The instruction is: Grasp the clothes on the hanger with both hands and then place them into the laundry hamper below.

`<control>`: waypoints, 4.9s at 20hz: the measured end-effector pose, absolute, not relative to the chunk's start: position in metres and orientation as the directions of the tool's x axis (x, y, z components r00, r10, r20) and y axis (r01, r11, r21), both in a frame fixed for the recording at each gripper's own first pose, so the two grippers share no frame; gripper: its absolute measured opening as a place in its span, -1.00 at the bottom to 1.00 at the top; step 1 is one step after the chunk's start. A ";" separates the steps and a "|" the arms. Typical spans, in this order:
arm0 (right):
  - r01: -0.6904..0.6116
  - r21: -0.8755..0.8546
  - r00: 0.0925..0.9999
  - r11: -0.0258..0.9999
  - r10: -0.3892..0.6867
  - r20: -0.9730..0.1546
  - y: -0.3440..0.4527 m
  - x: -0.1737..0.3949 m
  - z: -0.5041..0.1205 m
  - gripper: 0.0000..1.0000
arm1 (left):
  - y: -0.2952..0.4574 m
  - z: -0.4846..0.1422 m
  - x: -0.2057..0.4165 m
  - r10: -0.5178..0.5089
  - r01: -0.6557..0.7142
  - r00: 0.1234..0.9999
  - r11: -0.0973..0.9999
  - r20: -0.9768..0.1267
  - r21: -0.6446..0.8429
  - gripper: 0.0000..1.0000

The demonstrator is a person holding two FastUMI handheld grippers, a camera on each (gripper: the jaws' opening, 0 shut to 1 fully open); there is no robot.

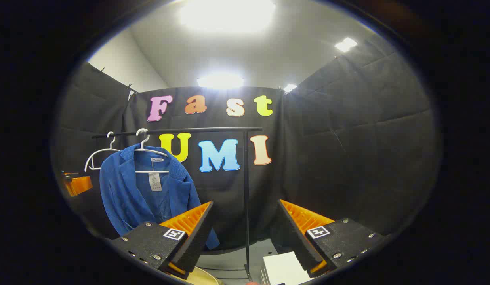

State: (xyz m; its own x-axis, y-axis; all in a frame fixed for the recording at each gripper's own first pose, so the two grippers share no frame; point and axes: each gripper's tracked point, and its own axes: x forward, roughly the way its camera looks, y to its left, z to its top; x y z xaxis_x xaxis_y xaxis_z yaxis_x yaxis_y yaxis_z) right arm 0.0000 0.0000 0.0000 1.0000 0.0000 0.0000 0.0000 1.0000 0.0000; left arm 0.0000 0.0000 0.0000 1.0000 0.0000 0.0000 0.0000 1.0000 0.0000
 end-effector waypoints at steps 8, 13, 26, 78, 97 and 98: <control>-0.005 0.003 1.000 1.000 0.005 -0.012 0.016 0.001 -0.007 0.91 | 0.004 -0.009 0.004 0.007 -0.007 1.000 1.000 0.001 -0.018 0.92; -0.014 -0.004 1.000 1.000 0.014 -0.023 0.026 0.002 -0.010 0.91 | 0.015 -0.010 0.005 0.005 -0.005 1.000 1.000 0.004 -0.022 0.90; -0.163 0.007 0.984 0.987 0.163 -0.066 0.114 0.041 0.009 0.91 | 0.041 -0.004 0.017 0.048 -0.051 0.998 0.994 -0.031 -0.098 0.90; -0.612 0.286 0.674 0.737 0.676 -0.298 0.313 0.293 -0.106 -1.00 | 0.046 -0.065 0.272 0.283 -0.303 0.948 0.943 -0.147 -0.136 -0.98; -0.520 0.279 0.788 0.808 0.579 -0.210 0.263 0.310 -0.069 -1.00 | 0.074 0.011 0.218 0.295 -0.285 0.955 0.940 0.032 -0.188 -0.99; -0.513 0.272 0.798 0.814 0.569 -0.199 0.260 0.314 -0.066 -1.00 | 0.079 0.017 0.217 0.306 -0.293 0.951 0.938 0.042 -0.183 -1.00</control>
State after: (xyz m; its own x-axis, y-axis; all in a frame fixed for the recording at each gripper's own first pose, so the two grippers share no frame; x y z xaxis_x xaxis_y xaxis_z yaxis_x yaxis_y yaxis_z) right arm 0.3140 0.2596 -0.0655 0.7979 0.5688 -0.1994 -0.5127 0.8145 0.2717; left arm 0.2165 0.0786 0.0167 0.9513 0.3055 0.0420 -0.2932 0.9383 -0.1834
